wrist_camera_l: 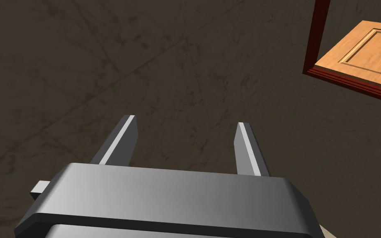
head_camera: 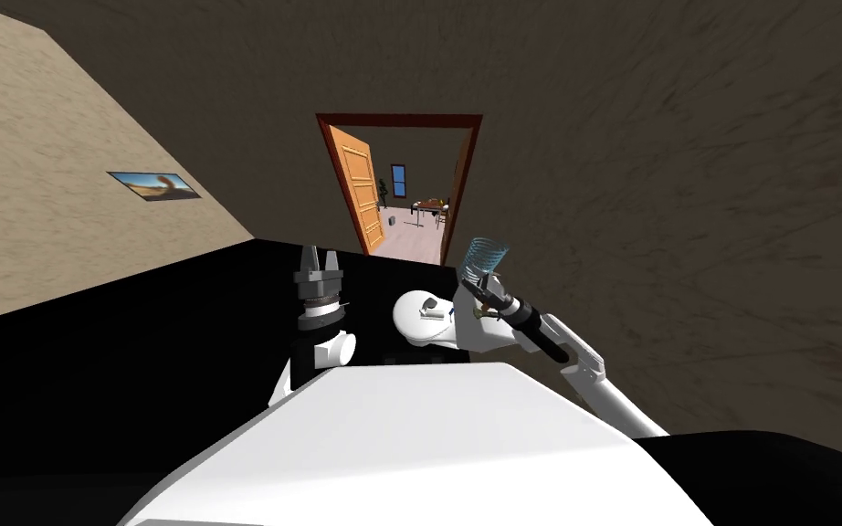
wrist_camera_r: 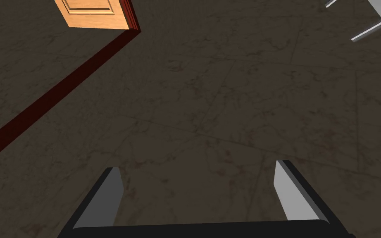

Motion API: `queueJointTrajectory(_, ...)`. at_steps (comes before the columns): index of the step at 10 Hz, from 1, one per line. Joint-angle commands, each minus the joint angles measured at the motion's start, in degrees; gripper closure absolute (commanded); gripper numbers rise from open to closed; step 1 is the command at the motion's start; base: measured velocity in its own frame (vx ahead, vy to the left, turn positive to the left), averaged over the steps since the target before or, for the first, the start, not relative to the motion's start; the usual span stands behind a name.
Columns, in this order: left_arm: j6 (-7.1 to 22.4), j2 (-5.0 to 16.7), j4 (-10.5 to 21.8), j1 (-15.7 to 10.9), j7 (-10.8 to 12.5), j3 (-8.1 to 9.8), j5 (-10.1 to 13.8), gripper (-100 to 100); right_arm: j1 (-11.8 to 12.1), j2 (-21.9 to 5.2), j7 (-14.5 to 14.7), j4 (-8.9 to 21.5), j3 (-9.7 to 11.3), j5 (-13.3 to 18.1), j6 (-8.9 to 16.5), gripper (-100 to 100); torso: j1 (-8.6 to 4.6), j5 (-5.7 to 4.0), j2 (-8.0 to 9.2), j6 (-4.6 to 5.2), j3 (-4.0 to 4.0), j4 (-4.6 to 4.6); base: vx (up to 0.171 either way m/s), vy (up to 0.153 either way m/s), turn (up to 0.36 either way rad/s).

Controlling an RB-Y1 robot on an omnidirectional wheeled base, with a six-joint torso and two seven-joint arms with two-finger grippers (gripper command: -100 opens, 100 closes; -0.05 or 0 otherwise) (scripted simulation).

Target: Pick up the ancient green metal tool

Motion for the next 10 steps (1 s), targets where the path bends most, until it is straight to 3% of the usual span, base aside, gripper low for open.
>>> queueJointTrajectory(1,0.0,0.0,0.0,0.0,0.0,0.00,0.0,0,-0.3,-2.9,0.5,2.2,0.3,1.4,-0.8,-100,0.00,0.00,0.00,0.00,0.00,0.00,-0.009,0.027,0.160)
queueJointTrajectory(10,0.0,0.0,0.0,0.0,0.0,0.00,0.0,0,-0.6,-18.5,1.2,10.2,2.6,6.7,-2.7,-100,0.00,-0.01,-0.03,-0.01,-0.02,-0.01,-0.001,0.023,0.098)
